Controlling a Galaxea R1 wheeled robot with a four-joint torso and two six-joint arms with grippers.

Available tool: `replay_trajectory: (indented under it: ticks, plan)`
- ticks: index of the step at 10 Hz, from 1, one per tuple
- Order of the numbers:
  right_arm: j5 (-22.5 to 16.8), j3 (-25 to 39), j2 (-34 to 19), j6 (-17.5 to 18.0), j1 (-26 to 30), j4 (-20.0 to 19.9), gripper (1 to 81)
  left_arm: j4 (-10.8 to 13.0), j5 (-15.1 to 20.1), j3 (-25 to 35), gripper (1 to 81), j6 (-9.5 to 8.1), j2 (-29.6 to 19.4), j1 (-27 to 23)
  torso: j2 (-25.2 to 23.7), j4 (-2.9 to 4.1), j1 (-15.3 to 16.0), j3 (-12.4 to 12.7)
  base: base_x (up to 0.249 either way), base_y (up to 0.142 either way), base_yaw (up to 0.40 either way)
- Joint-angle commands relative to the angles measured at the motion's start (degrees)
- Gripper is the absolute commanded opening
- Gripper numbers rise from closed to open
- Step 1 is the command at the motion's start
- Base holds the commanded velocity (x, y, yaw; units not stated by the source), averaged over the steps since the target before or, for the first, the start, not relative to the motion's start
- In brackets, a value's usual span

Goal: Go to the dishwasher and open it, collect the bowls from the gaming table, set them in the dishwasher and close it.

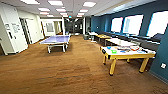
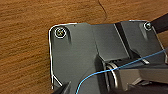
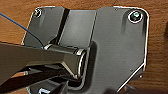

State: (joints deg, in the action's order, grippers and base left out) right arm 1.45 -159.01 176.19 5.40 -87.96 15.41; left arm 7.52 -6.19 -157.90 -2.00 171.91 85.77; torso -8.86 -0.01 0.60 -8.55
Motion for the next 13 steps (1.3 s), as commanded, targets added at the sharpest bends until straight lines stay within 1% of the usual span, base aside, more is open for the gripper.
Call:
replay_trajectory:
  ticks: [1,13]
  plan:
    - [-2.8,0.1,0.1,0.0,3.0,0.1,81.1,-0.1,2.4,-0.1,81.1,-0.20,-0.4,-3.0,0.0,0.00,0.0,0.0,0.146,0.000,0.000]
    - [-2.8,0.4,0.8,0.0,2.8,0.1,81.1,-0.1,2.4,-0.1,81.1,-0.20,0.1,-3.1,0.0,0.00,0.0,0.0,0.152,0.000,0.000]
